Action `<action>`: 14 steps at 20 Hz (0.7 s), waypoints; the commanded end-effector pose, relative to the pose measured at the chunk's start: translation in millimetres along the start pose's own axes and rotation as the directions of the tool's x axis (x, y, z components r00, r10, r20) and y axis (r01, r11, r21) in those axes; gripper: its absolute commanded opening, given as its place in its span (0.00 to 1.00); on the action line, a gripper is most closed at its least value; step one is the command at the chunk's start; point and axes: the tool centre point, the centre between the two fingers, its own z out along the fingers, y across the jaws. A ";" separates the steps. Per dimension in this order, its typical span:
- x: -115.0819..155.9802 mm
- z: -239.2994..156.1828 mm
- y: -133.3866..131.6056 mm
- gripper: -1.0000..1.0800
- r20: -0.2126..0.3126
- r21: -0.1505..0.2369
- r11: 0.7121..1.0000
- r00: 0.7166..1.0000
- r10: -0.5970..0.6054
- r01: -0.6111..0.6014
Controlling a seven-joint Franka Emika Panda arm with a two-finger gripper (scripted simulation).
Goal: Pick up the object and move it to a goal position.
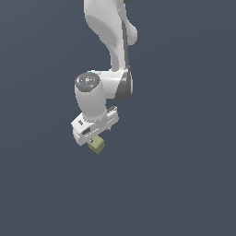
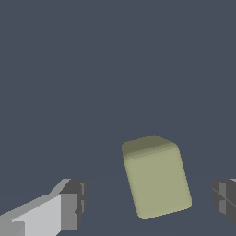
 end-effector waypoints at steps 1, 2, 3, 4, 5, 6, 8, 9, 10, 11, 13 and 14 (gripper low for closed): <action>-4.6 6.6 5.7 0.96 0.002 0.001 0.998 0.998 -0.057 0.057; -6.3 8.9 7.8 0.96 0.002 0.002 0.997 0.997 -0.077 0.077; -7.9 11.2 9.7 0.96 0.003 0.002 0.995 0.995 -0.096 0.096; -9.4 13.3 11.5 0.96 0.003 0.003 0.993 0.993 -0.114 0.114; -10.8 15.3 13.1 0.96 0.003 0.003 0.991 0.991 -0.131 0.131; -12.2 17.1 14.7 0.96 0.004 0.004 0.989 0.989 -0.147 0.147; -14.6 20.4 17.4 0.96 0.004 0.005 0.985 0.985 -0.174 0.174; -15.6 21.9 18.5 0.96 0.004 0.005 0.983 0.983 -0.186 0.186; -16.6 23.2 19.6 0.96 0.004 0.006 0.980 0.980 -0.197 0.197; -17.4 24.3 20.5 0.96 0.004 0.006 0.978 0.978 -0.207 0.207; -18.9 26.3 22.1 0.96 0.004 0.006 0.975 0.975 -0.222 0.222; -19.4 27.0 22.7 0.96 0.004 0.007 0.974 0.974 -0.229 0.229</action>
